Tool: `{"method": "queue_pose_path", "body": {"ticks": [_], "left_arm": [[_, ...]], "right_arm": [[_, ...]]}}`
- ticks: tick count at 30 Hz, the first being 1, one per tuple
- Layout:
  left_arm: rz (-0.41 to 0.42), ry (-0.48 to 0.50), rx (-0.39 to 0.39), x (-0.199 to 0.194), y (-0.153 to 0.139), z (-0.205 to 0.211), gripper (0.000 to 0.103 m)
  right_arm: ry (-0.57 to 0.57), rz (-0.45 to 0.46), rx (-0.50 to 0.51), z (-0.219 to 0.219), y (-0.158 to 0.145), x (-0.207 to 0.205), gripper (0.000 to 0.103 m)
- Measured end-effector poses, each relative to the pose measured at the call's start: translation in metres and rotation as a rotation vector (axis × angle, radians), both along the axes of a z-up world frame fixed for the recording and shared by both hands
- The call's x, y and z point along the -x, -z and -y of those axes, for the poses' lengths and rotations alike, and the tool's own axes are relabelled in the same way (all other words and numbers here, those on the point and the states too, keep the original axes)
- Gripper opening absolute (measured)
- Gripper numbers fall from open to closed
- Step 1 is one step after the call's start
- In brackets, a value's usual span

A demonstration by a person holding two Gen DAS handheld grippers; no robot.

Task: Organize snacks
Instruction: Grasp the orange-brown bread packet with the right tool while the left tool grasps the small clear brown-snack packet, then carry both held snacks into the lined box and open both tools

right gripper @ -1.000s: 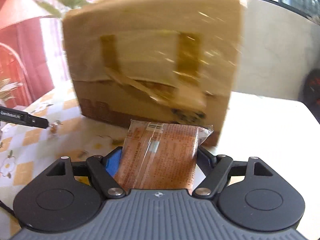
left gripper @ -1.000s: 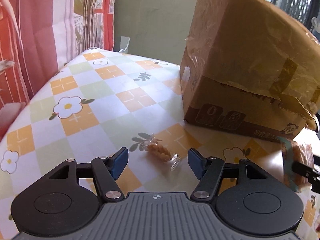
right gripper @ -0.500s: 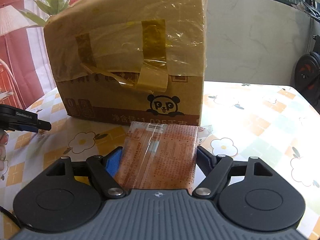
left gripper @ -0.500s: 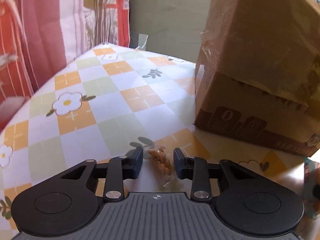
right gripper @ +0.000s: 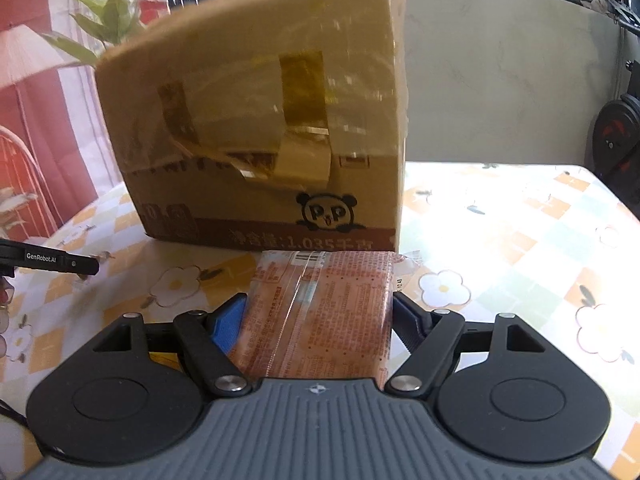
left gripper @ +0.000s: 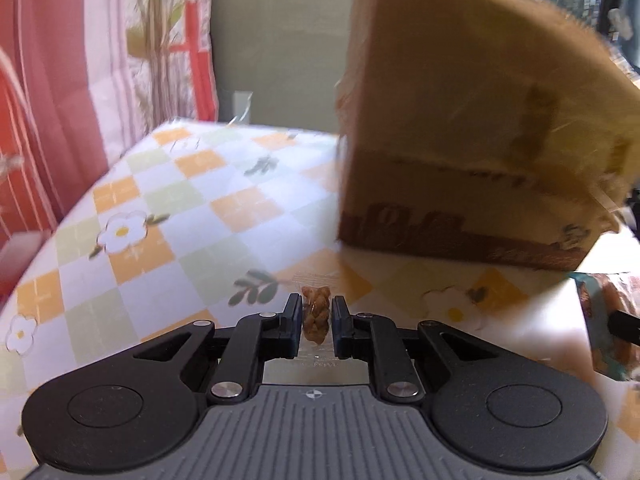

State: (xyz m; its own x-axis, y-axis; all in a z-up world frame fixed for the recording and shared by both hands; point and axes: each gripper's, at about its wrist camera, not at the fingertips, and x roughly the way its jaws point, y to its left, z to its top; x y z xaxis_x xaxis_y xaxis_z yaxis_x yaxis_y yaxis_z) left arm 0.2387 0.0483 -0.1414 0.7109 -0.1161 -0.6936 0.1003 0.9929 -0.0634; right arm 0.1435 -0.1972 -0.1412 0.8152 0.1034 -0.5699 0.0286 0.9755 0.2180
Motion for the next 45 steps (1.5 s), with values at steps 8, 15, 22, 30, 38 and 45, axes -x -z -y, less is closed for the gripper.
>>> {"method": "queue_pose_path", "body": {"ticks": [8, 15, 22, 30, 38, 45], "left_arm": [[0.181, 0.115, 0.048, 0.016, -0.077, 0.018, 0.016], [0.346, 0.214, 0.098, -0.005, -0.144, 0.054, 0.016], [0.379, 0.209, 0.129, -0.068, -0.168, 0.086, 0.016], [0.277, 0.158, 0.072, -0.128, -0.150, 0.116, 0.017], [0.273, 0.185, 0.048, -0.124, -0.142, 0.113, 0.063], [0.302, 0.229, 0.002, -0.088, -0.151, 0.102, 0.064]], "right_arm": [[-0.009, 0.158, -0.025, 0.018, -0.066, 0.029, 0.077], [-0.035, 0.332, 0.014, 0.040, -0.142, 0.003, 0.077], [-0.078, 0.382, 0.097, 0.045, -0.169, -0.082, 0.077], [0.003, 0.207, 0.096, 0.046, -0.145, -0.162, 0.077], [-0.030, 0.179, 0.150, 0.043, -0.141, -0.152, 0.084], [-0.048, 0.216, 0.124, 0.040, -0.152, -0.122, 0.086]]}}
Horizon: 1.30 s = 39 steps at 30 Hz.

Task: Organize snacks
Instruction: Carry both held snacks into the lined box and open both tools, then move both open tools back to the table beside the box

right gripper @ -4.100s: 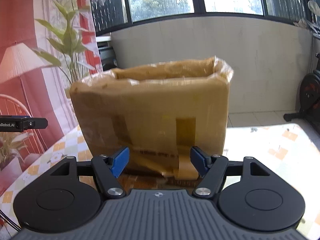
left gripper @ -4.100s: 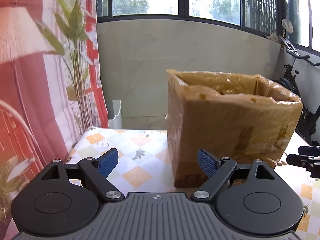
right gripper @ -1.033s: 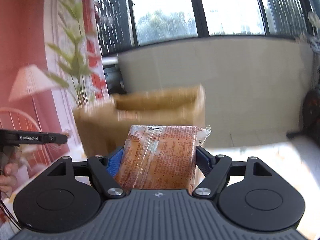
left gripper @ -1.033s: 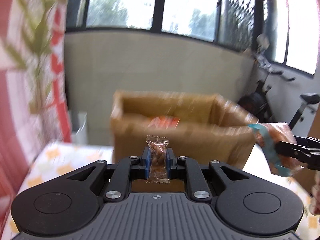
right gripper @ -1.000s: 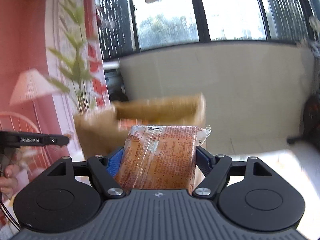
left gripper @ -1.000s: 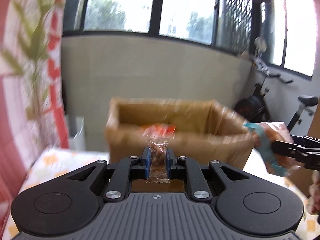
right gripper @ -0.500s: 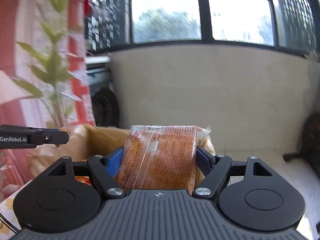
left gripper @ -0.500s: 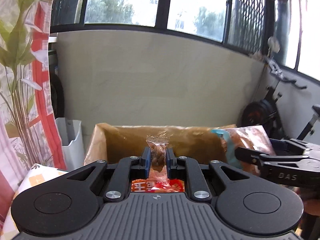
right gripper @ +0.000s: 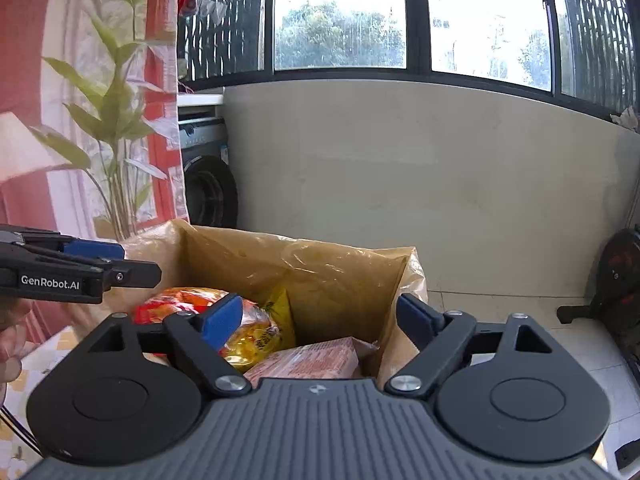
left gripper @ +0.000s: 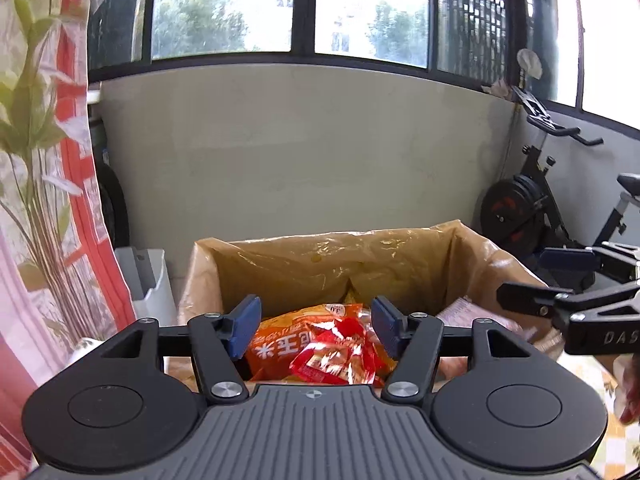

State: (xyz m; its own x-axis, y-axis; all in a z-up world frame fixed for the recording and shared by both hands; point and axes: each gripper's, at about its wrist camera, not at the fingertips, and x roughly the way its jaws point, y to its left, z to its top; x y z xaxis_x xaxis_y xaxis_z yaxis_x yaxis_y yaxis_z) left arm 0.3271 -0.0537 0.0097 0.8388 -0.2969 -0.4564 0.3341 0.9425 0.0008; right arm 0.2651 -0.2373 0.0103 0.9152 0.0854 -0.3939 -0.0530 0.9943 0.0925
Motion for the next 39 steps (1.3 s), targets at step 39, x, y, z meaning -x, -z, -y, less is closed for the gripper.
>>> {"method": "queue_pose_path", "body": {"ticks": [39], "left_arm": [[-0.277, -0.044, 0.017, 0.128, 0.153, -0.075, 0.061]], "right_arm": [[-0.122, -0.213, -0.044, -0.059, 0.136, 0.114, 0.066]]}}
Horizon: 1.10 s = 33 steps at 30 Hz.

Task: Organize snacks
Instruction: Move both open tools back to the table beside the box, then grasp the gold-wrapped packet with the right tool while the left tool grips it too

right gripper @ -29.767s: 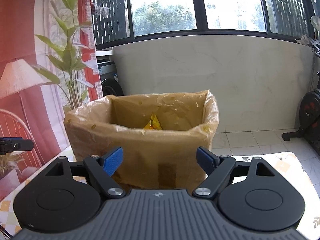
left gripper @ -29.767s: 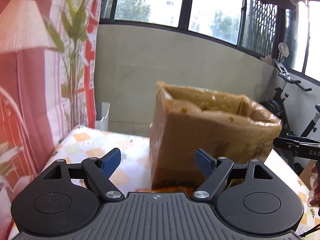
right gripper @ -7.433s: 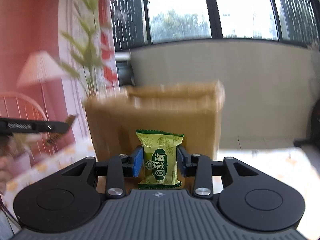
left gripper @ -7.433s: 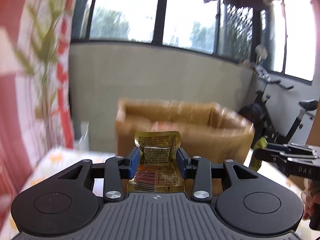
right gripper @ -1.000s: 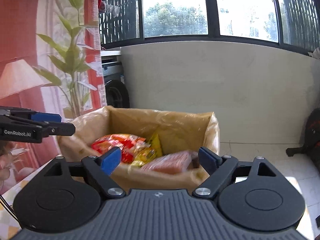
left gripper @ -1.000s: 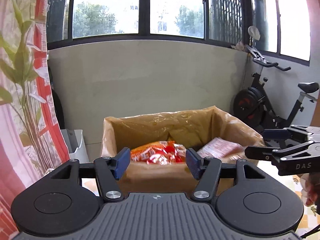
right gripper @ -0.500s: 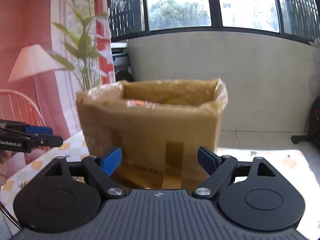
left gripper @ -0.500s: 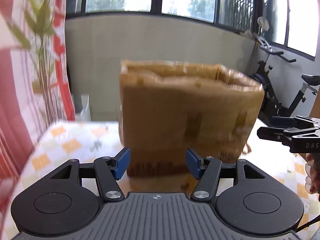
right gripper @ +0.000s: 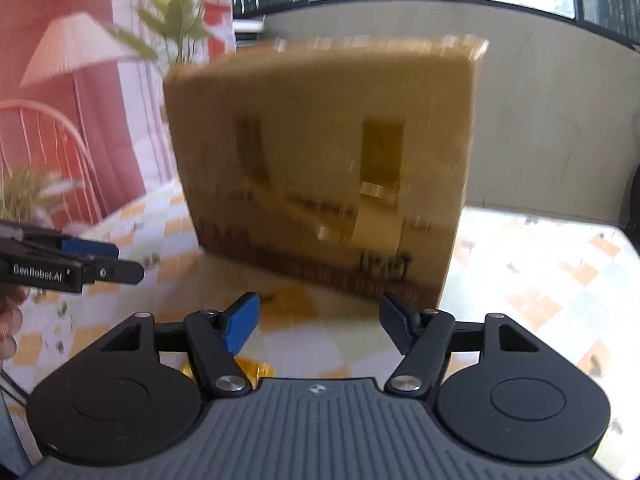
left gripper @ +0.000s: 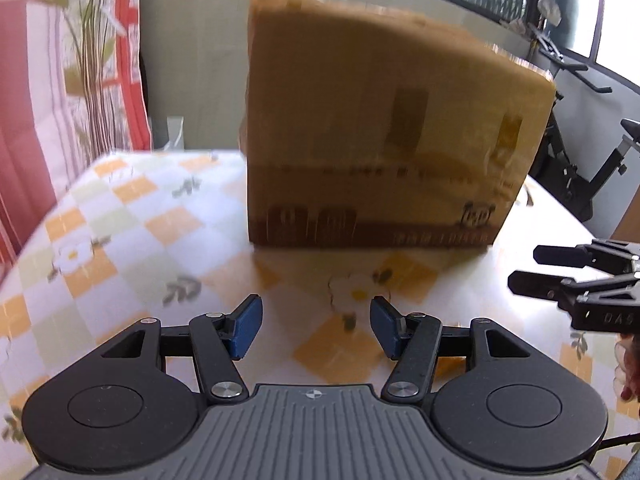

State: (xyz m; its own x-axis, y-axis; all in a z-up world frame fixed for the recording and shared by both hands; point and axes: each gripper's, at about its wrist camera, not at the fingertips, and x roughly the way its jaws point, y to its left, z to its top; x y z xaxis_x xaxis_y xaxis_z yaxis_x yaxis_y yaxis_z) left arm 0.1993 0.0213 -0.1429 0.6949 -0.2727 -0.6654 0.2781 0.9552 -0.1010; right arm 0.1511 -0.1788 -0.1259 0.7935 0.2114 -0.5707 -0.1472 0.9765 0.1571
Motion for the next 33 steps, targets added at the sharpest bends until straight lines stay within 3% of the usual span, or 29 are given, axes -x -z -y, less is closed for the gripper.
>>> {"method": "queue_pose_path", "body": {"ticks": [9, 14, 19, 26, 27, 30, 33], "left_arm": [[-0.114, 0.038, 0.067, 0.010, 0.030, 0.008, 0.054], [-0.139, 0.081, 0.110, 0.006, 0.033, 0.017, 0.053], [-0.181, 0.108, 0.166, -0.004, 0.038, 0.031, 0.052], [-0.207, 0.136, 0.183, -0.012, 0.046, 0.050, 0.051], [-0.209, 0.137, 0.186, -0.014, 0.047, 0.051, 0.049], [-0.224, 0.140, 0.204, -0.017, 0.050, 0.051, 0.033], [-0.225, 0.143, 0.210, -0.017, 0.051, 0.053, 0.027]], "right_arm": [[-0.113, -0.099, 0.034, -0.029, 0.033, 0.007, 0.060], [-0.168, -0.114, 0.075, -0.040, 0.040, 0.007, 0.057], [-0.184, -0.120, 0.081, -0.044, 0.042, 0.002, 0.045], [-0.208, -0.108, 0.109, -0.052, 0.043, 0.001, 0.043], [-0.207, -0.109, 0.108, -0.052, 0.043, 0.001, 0.043], [-0.202, -0.117, 0.109, -0.053, 0.043, 0.000, 0.043], [-0.190, -0.115, 0.108, -0.052, 0.043, 0.001, 0.043]]}}
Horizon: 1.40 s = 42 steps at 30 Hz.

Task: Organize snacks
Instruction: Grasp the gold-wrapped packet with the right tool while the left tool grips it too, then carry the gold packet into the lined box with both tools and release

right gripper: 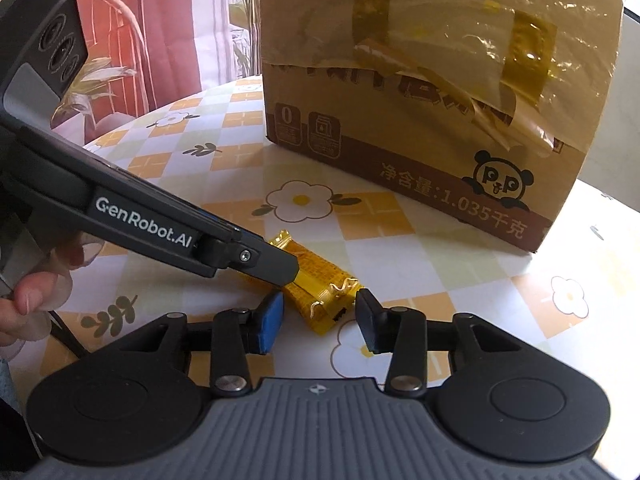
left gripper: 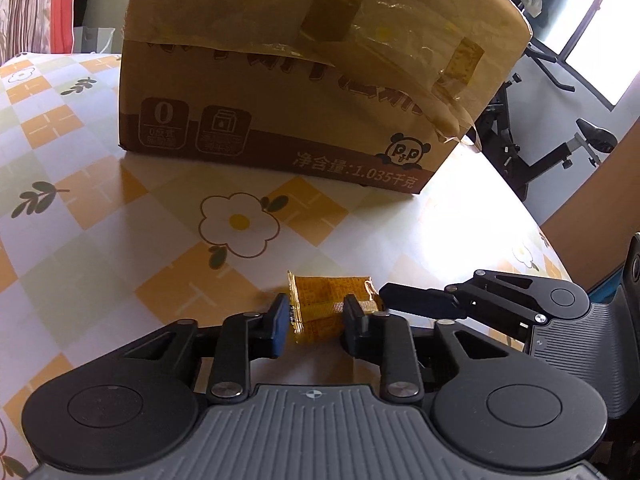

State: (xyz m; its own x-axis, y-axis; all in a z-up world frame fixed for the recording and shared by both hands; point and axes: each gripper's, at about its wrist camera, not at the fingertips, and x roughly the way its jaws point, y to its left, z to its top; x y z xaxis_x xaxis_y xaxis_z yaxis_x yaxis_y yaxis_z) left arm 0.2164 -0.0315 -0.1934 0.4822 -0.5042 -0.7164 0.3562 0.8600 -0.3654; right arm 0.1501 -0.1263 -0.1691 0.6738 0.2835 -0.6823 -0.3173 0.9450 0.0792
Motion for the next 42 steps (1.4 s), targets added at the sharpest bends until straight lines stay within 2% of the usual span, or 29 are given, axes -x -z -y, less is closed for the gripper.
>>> {"method": "queue_pose_path", "body": {"ticks": [2, 3, 6, 12, 17, 22, 27, 31, 36, 42], "left_arm": [[0.005, -0.004, 0.003, 0.002, -0.001, 0.000, 0.021], [0.007, -0.006, 0.002, 0.002, -0.001, 0.000, 0.020], [0.008, -0.003, 0.002, 0.003, -0.003, 0.001, 0.019], [0.058, 0.004, 0.017, 0.006, -0.020, 0.000, 0.019], [0.152, 0.000, 0.053, 0.005, -0.062, -0.002, 0.019], [0.281, -0.002, 0.075, -0.005, -0.120, 0.003, 0.019], [0.395, -0.005, 0.092, -0.024, -0.175, 0.013, 0.020], [0.448, -0.008, 0.079, -0.049, -0.204, 0.025, 0.019], [0.445, -0.030, 0.048, -0.093, -0.211, 0.045, 0.020], [0.406, -0.013, -0.019, -0.131, -0.200, 0.068, 0.020]], "right_arm": [[0.003, 0.006, -0.005, -0.001, 0.000, 0.002, 0.040], [0.001, 0.008, -0.007, -0.001, 0.000, 0.002, 0.035], [-0.005, 0.008, -0.015, -0.002, 0.000, 0.004, 0.030], [0.007, 0.039, -0.026, 0.003, -0.011, 0.008, 0.029], [0.003, 0.116, -0.032, 0.013, -0.045, 0.004, 0.029], [-0.008, 0.225, -0.034, 0.026, -0.099, -0.007, 0.029], [-0.004, 0.328, -0.027, 0.040, -0.155, -0.027, 0.029], [-0.004, 0.377, -0.007, 0.051, -0.182, -0.052, 0.029], [0.007, 0.363, -0.028, 0.063, -0.191, -0.103, 0.028], [0.053, 0.302, -0.008, 0.071, -0.176, -0.149, 0.028]]}}
